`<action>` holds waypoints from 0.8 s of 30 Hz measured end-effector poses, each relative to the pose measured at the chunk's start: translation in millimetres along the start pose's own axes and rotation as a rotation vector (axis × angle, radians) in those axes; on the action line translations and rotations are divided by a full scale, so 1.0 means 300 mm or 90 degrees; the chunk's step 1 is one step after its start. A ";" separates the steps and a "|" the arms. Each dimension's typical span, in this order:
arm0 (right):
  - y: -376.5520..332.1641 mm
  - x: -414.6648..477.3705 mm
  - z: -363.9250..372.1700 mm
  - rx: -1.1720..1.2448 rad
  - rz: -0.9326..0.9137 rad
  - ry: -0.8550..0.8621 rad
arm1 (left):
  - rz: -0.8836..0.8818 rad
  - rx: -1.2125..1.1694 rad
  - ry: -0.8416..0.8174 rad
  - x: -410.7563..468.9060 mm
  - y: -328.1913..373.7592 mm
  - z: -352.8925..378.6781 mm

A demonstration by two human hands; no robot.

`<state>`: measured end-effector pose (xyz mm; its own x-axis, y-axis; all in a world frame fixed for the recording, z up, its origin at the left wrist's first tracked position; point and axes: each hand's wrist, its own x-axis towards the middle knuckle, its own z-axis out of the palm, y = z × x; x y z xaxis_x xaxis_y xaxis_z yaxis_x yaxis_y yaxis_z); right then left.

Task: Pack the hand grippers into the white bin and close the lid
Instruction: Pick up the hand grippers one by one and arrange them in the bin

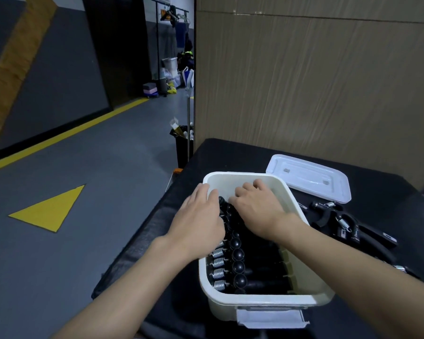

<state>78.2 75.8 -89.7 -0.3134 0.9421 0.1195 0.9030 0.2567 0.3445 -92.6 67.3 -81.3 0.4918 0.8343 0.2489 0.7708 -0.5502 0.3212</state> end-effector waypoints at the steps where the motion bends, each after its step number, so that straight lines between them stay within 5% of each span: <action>1: 0.017 0.006 0.005 0.010 0.002 -0.021 | 0.017 0.040 -0.008 0.015 -0.006 0.000; 13: 0.146 0.090 0.033 0.205 0.021 -0.200 | 0.022 0.092 -0.116 0.087 -0.025 0.038; 20: 0.145 0.093 0.062 0.185 -0.001 -0.200 | 0.015 0.087 -0.132 0.083 -0.017 0.025; 24: 0.169 0.056 0.026 0.310 0.038 -0.170 | 0.006 0.138 -0.170 0.087 -0.008 0.013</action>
<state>121.0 106.4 -77.6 -0.2298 0.9637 -0.1362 0.9681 0.2120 -0.1334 -80.0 90.5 -79.2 0.5654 0.8248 -0.0057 0.8200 -0.5613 0.1119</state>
